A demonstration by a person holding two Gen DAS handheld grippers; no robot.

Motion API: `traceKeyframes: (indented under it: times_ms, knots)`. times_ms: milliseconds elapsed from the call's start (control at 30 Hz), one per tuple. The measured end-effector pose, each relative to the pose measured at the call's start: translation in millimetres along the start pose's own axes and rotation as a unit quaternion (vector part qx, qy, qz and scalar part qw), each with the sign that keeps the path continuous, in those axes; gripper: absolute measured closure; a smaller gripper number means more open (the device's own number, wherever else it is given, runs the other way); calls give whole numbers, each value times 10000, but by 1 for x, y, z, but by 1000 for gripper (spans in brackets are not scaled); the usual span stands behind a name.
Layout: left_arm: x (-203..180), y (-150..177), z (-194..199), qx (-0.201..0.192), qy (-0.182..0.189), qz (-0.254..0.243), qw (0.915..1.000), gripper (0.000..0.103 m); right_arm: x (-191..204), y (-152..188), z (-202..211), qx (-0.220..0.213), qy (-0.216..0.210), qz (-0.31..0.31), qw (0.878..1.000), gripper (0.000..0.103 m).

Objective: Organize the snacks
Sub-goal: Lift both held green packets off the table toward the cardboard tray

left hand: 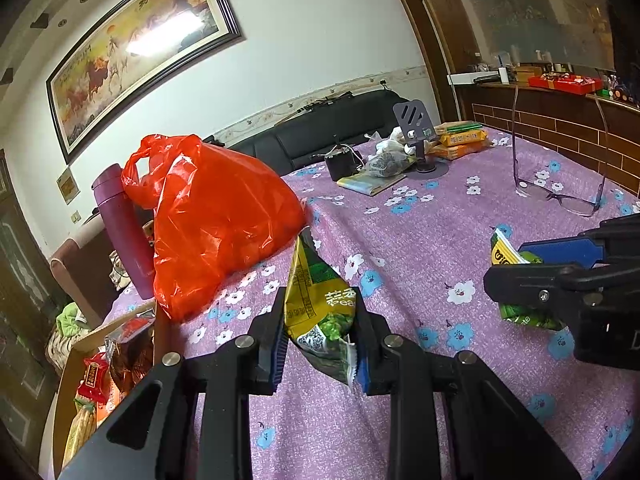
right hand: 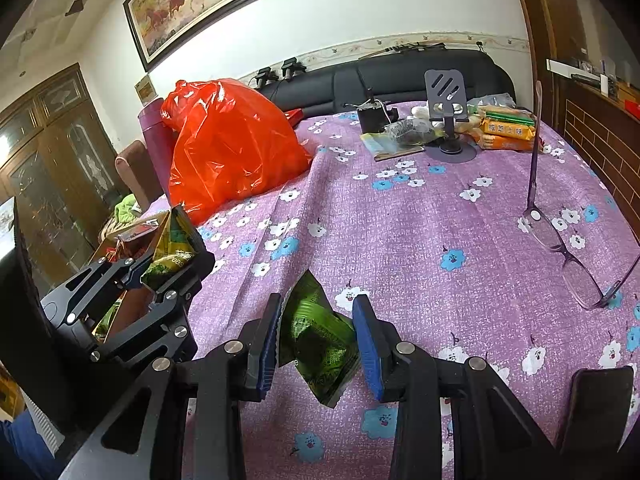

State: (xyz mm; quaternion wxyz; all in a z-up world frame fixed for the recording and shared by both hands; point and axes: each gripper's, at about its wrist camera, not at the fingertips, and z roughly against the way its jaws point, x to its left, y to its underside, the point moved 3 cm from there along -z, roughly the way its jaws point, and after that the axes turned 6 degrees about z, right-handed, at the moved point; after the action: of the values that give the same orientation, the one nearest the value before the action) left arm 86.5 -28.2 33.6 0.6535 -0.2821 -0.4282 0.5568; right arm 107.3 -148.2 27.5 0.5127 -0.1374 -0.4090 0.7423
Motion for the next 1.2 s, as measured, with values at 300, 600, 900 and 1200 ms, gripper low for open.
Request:
traceKeyframes:
  times_ms: [300,600,900,1200]
  knots:
    - [0,0,0,-5,-8,2,10000,77,0,0,0,-2,6,-1,10000,65]
    - [2,0,4,-81,-65,-18,9999,77,0,-1,1,-2,28,-8,10000,65]
    - [2,0,5,-100,-86,-34,9999,77,-1,0,-1,9,47,-7,10000,65]
    - [3,0,5,-77,-80,-60,9999,77,-1,0,-1,6,44,-8,10000,65]
